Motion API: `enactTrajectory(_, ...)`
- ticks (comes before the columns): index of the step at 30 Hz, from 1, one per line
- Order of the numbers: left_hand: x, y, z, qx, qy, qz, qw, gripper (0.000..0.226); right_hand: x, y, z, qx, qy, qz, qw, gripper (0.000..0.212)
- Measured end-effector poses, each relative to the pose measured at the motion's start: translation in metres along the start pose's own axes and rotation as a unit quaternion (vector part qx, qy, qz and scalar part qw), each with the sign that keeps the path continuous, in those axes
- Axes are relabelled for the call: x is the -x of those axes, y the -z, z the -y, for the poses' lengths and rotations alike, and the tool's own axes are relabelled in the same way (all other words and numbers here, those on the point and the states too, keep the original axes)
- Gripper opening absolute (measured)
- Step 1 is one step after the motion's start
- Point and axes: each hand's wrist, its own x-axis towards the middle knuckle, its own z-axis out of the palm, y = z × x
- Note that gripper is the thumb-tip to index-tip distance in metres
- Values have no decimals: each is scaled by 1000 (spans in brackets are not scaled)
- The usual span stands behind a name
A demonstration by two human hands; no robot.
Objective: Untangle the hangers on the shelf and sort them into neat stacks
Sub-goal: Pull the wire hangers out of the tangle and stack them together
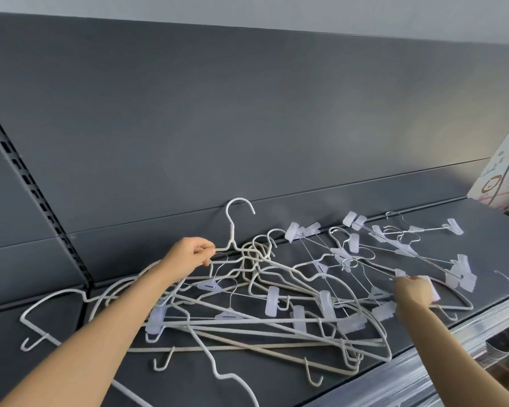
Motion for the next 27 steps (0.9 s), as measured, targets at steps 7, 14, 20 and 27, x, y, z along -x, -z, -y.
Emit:
enactTrajectory(7, -2, -7, 0, -16, -10, 14, 1000, 15, 66, -13, 18, 229, 371, 53, 898, 22)
enactTrajectory(14, -3, -21, 3, -294, 27, 84, 952, 32, 114, -65, 32, 424, 383, 342, 746, 40)
enactTrajectory(20, -3, -19, 6, -373, -8, 60, 926, 45, 120, -73, 26, 397, 449, 290, 746, 40)
enactTrajectory(27, 2, -11, -8, -345, -42, 48, 936, 35, 125, -63, 33, 246, 424, 275, 827, 20)
